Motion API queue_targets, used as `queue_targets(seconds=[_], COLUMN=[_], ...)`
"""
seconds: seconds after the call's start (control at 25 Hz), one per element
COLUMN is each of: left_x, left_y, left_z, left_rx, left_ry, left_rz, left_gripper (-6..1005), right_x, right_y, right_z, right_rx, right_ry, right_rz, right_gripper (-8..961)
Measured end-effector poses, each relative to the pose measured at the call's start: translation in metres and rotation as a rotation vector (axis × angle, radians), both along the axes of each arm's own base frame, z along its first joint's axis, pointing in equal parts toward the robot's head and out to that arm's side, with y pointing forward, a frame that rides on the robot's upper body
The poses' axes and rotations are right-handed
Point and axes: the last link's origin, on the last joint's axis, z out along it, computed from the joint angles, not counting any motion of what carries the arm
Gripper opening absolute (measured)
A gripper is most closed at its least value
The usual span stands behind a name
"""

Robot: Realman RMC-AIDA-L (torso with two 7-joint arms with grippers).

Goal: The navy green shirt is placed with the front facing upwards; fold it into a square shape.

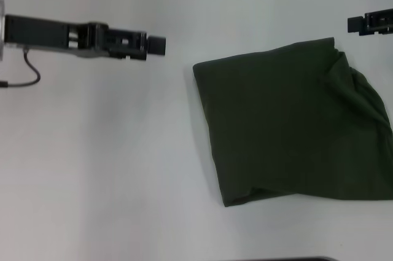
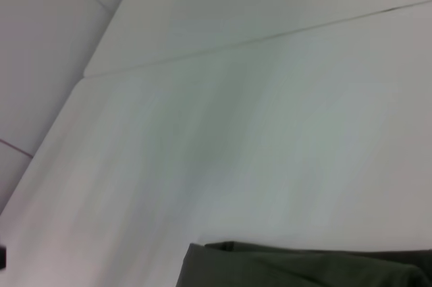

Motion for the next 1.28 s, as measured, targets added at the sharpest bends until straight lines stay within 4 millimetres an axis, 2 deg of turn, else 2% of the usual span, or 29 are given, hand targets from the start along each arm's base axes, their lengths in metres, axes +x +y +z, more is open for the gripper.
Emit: queue_targets(seconds=[0.12, 0.2, 0.28, 0.52, 0.72, 1.28], left_x=[-0.010, -0.015, -0.015, -0.011, -0.008, -0.003], left_y=[-0.005, -0.010, -0.011, -0.018, -0.022, -0.017], left_z=[-0.010, -0.030, -0.037, -0.085, -0.105, -0.137], left_rx=[-0.029, -0.085, -0.098, -0.180, -0.214, -0.226], left_ry=[0.038, 0.088, 0.099, 0.173, 0.219, 0.226], left_rz=[0.034, 0.086, 0.100, 0.188, 0.217, 0.296], left_gripper=[819, 818, 818, 816, 815, 812], right_x=[0.000, 0.002, 0.003, 0.005, 0.005, 0.004], right_y=[0.000, 0.000, -0.002, -0.005, -0.005, -0.005], right_z=[0.001, 0.002, 0.003, 0.003, 0.003, 0.004], right_rx=[0.006, 0.008, 0.009, 0.003, -0.001, -0.001], right_ry=[0.007, 0.010, 0.010, 0.011, 0.012, 0.023], right_rz=[-0.014, -0.028, -0.034, -0.040, -0.044, -0.060], right_gripper=[558, 554, 550, 552, 552, 552])
